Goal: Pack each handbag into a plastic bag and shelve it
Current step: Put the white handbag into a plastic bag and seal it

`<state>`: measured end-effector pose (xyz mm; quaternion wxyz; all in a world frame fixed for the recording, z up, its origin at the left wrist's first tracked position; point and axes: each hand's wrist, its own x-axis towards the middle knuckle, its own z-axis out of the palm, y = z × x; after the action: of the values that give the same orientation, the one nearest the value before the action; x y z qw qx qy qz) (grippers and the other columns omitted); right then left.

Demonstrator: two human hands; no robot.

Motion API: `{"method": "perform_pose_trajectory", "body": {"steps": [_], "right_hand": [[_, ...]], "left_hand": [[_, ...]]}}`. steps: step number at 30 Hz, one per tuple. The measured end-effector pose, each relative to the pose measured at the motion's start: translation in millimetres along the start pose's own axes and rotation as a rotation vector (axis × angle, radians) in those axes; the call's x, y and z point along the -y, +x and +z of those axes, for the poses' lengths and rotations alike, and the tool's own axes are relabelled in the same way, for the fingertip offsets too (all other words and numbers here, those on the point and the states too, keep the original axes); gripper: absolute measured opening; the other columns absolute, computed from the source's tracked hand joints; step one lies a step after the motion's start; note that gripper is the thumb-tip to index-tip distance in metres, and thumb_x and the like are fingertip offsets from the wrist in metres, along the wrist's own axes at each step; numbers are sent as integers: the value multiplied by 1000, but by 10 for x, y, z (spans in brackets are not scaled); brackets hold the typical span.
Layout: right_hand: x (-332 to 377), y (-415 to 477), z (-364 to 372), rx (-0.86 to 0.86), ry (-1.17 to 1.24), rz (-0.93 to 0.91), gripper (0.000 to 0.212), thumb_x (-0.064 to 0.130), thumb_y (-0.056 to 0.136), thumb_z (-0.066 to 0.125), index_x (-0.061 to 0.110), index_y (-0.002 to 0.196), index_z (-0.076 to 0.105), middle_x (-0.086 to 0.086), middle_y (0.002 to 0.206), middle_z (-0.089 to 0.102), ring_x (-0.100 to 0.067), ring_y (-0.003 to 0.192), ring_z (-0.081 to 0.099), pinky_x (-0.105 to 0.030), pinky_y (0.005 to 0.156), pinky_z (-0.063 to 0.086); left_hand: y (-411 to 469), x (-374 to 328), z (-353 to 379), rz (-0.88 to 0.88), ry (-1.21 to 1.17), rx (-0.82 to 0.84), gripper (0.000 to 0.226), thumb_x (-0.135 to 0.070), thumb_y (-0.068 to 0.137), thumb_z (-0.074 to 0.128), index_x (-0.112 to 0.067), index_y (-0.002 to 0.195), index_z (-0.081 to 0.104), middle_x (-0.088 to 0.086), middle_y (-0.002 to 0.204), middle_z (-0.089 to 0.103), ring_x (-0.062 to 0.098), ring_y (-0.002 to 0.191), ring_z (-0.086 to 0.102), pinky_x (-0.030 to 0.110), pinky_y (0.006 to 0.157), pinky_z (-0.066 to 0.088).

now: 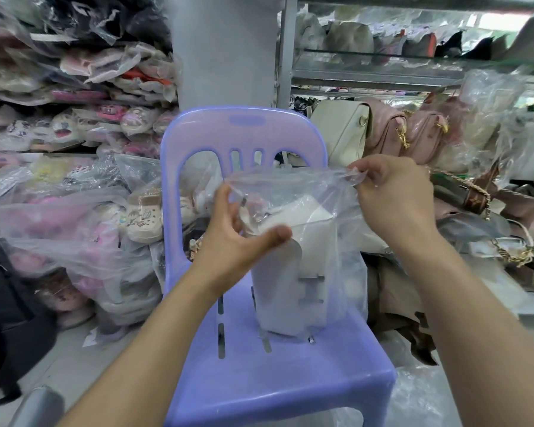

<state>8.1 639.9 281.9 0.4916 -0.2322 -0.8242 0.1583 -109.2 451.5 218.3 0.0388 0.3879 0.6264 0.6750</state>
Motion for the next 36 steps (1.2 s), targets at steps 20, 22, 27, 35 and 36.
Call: {"method": "perform_pose_trajectory", "body": {"steps": [20, 22, 27, 35, 36], "right_hand": [[-349, 89, -255, 133, 66, 292, 27, 12, 88, 59, 23, 104, 78, 3, 90, 68, -27, 93, 64, -30, 75, 45], [-314, 97, -328, 226, 44, 223, 44, 5, 87, 55, 25, 123, 69, 3, 112, 64, -23, 109, 61, -30, 85, 46], [-187, 73, -619, 690, 95, -5, 86, 11, 84, 70, 50, 151, 35, 18, 143, 44, -1, 119, 54, -14, 87, 42], [-443, 48, -692, 851, -209, 156, 61, 58, 50, 92, 29, 100, 72, 8, 93, 75, -12, 86, 71, -35, 83, 58], [-525, 19, -706, 815, -99, 175, 55, 52, 54, 93, 27, 99, 75, 6, 93, 78, -13, 88, 74, -38, 87, 60]], "left_hand": [[-219, 837, 194, -204, 207, 222, 48, -29, 87, 79, -39, 125, 51, -19, 115, 68, 2, 109, 62, 16, 84, 53], [-212, 804, 218, -198, 221, 224, 45, -29, 88, 78, -40, 123, 52, -22, 111, 68, -1, 108, 61, 18, 84, 54], [-145, 685, 329, -130, 293, 243, 40, -26, 90, 74, -38, 121, 52, -20, 108, 66, -3, 102, 60, 18, 82, 50], [5, 257, 467, 71, 523, 176, 51, -28, 87, 73, -55, 122, 46, -28, 115, 56, 15, 114, 53, 47, 95, 48], [8, 193, 490, 92, 545, 156, 53, -28, 87, 74, -55, 123, 45, -32, 115, 53, 13, 117, 49, 47, 101, 43]]}}
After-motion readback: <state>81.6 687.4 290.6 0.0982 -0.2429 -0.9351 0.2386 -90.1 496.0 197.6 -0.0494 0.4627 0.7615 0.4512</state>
